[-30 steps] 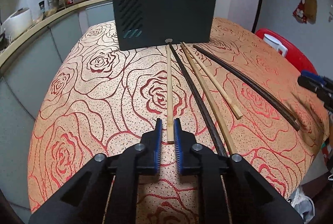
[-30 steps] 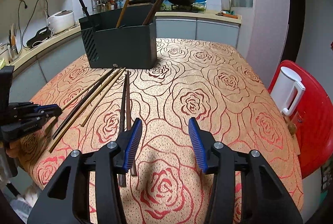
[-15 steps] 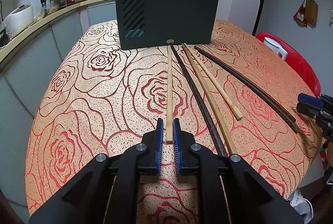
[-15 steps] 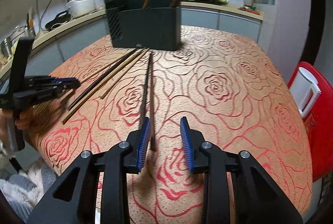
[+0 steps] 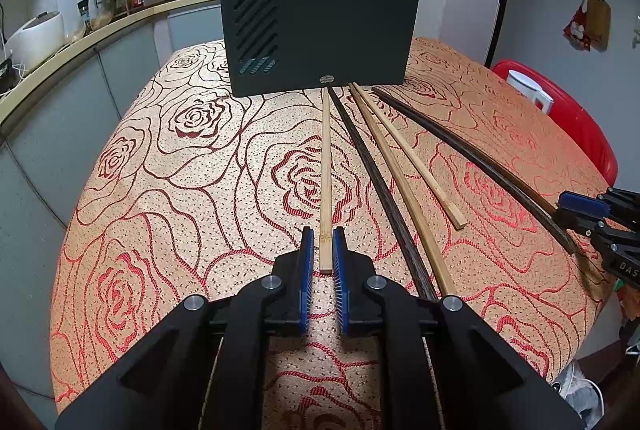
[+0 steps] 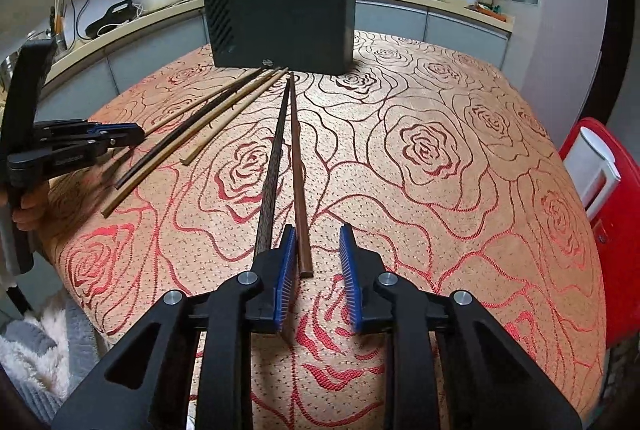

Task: Organize utensils
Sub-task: 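Close the left tool on a light wooden chopstick while the right tool grasps a dark chopstick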

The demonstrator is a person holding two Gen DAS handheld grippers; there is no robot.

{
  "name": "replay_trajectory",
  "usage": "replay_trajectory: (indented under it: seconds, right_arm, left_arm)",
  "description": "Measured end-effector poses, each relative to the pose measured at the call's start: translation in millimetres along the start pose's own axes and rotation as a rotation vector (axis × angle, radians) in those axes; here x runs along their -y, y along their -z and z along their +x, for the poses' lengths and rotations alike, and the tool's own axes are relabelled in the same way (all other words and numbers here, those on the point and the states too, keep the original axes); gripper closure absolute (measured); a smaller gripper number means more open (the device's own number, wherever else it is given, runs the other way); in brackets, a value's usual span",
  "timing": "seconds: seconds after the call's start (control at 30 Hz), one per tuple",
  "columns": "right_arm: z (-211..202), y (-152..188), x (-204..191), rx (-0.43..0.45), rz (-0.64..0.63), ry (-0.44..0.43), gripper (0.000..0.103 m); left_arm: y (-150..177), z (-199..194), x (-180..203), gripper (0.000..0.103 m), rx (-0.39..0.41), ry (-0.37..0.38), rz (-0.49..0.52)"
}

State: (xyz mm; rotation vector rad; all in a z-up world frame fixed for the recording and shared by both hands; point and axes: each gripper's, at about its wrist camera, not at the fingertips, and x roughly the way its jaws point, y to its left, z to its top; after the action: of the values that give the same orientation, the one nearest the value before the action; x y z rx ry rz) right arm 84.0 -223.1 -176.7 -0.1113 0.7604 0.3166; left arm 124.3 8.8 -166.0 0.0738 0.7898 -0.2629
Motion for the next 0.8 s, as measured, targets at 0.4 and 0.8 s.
replay_trajectory:
  seconds: [0.4, 0.8]
  right_arm:
    - [0.1, 4.3, -2.5, 0.027, -0.007, -0.019, 0.09]
    - [-1.3, 2.9, -3.9, 0.018, 0.005, -0.025, 0.096]
  left_arm:
    - [0.4, 0.2, 3.0, 0.096, 0.0, 0.003, 0.011]
    - [1.3, -1.2, 3.2, 0.097, -0.002, 0.002, 0.018]
